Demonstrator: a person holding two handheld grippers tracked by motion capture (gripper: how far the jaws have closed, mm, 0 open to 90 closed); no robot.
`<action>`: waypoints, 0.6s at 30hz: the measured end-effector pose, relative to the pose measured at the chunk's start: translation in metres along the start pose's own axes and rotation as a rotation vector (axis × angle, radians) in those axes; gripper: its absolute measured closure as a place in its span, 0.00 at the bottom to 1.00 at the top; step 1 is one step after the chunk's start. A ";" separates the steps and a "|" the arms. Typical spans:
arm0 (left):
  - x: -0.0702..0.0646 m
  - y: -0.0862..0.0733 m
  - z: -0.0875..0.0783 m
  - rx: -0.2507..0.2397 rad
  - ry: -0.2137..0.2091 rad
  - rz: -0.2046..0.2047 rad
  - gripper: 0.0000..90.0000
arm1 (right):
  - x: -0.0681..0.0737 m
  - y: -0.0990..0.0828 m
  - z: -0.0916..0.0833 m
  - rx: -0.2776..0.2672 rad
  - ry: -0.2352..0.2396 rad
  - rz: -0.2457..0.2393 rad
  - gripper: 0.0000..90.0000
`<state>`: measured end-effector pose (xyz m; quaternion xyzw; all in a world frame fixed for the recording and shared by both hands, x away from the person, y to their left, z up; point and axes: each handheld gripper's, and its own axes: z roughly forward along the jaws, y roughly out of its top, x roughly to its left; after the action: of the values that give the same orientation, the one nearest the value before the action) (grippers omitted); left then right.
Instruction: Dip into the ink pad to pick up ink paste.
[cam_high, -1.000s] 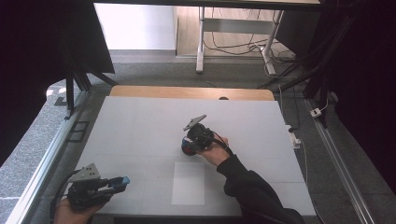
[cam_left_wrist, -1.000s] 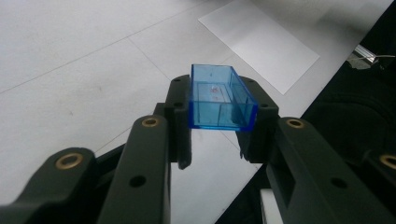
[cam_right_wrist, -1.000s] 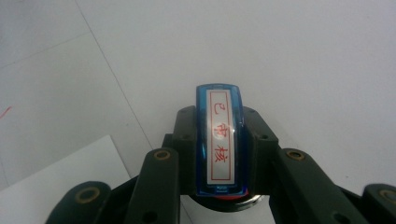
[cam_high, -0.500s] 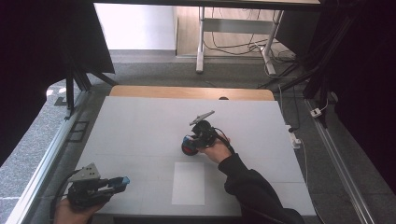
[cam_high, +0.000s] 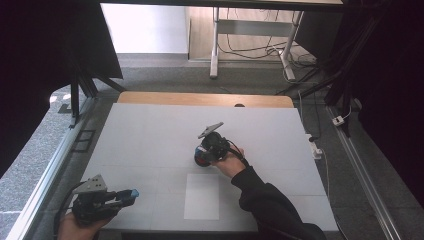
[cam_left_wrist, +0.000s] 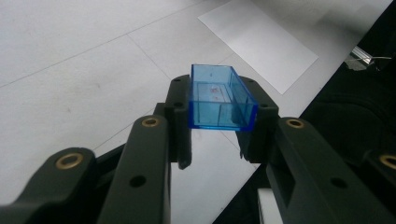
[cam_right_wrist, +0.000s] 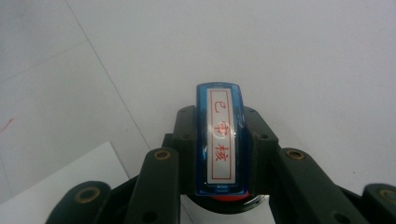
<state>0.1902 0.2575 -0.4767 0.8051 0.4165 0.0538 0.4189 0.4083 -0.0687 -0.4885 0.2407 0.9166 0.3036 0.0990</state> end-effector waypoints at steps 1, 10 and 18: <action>0.000 0.000 0.000 0.001 0.000 -0.001 0.76 | 0.000 0.000 0.000 -0.002 0.001 0.003 0.79; 0.000 0.000 0.000 -0.001 0.009 -0.004 0.76 | -0.009 -0.004 0.000 -0.027 0.052 0.060 0.78; 0.000 0.000 -0.001 -0.007 0.006 -0.005 0.76 | -0.016 -0.008 -0.001 -0.056 0.091 0.093 0.78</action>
<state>0.1899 0.2582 -0.4766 0.8025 0.4193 0.0565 0.4206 0.4185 -0.0827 -0.4921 0.2662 0.8991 0.3440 0.0496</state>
